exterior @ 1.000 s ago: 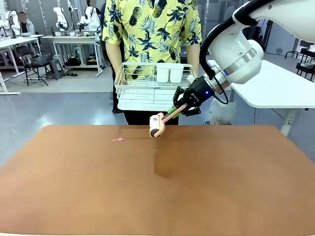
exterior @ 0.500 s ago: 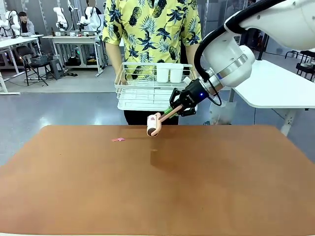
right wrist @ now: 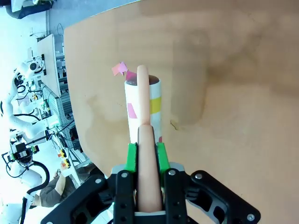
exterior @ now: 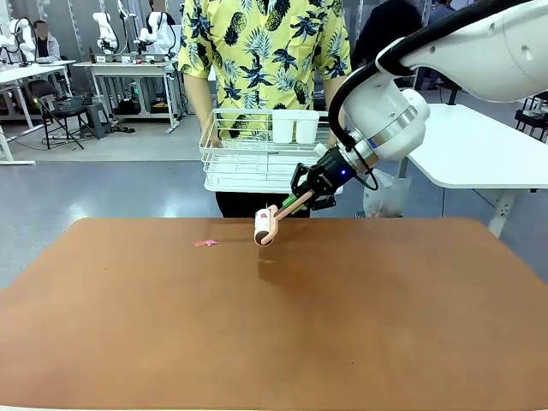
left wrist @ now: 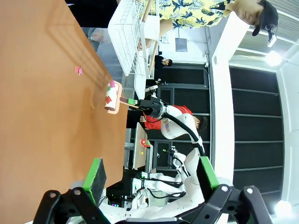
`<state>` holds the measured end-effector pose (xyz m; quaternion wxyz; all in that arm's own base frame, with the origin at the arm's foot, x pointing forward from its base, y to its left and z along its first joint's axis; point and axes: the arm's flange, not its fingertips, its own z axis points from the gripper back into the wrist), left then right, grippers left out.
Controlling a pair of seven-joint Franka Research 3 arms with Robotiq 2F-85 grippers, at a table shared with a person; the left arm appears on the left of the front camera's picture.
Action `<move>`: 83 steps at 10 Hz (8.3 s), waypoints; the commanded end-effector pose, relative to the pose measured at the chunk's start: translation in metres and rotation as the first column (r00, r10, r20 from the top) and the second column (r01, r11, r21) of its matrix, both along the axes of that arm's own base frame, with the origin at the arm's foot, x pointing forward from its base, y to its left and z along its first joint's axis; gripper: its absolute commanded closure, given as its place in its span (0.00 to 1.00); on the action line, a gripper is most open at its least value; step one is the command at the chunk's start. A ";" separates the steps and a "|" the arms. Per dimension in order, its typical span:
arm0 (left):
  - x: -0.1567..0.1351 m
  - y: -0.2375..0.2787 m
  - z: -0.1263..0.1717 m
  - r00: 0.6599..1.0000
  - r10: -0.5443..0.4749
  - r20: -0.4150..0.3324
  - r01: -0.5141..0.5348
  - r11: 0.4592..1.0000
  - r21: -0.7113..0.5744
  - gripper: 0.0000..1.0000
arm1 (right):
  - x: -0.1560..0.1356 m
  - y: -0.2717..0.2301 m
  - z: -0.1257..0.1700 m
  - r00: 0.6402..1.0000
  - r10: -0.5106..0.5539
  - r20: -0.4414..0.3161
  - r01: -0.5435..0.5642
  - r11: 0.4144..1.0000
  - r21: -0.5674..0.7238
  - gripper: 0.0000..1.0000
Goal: Clean the table.
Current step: Clean the table with the Lint Roller when the human lifts the Dish drying rack, then place the Lint Roller down when the Dish drying rack is positioned in the middle of the table.
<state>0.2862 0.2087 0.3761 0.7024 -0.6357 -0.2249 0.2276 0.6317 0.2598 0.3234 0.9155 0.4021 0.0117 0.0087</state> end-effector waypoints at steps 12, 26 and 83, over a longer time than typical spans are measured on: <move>-0.004 0.002 0.001 1.000 -0.014 0.020 0.014 1.000 0.009 0.00 | 0.029 0.106 -0.073 0.985 0.028 -0.168 -0.047 0.993 -0.112 0.79; -0.004 0.002 0.001 1.000 -0.014 0.020 0.014 1.000 0.009 0.00 | -0.013 0.251 -0.001 0.985 0.165 -0.047 -0.164 0.986 0.016 0.79; -0.004 0.002 0.001 1.000 -0.014 0.020 0.014 1.000 0.009 0.00 | -0.180 -0.105 0.167 0.989 -0.094 0.118 0.151 0.665 -0.731 0.79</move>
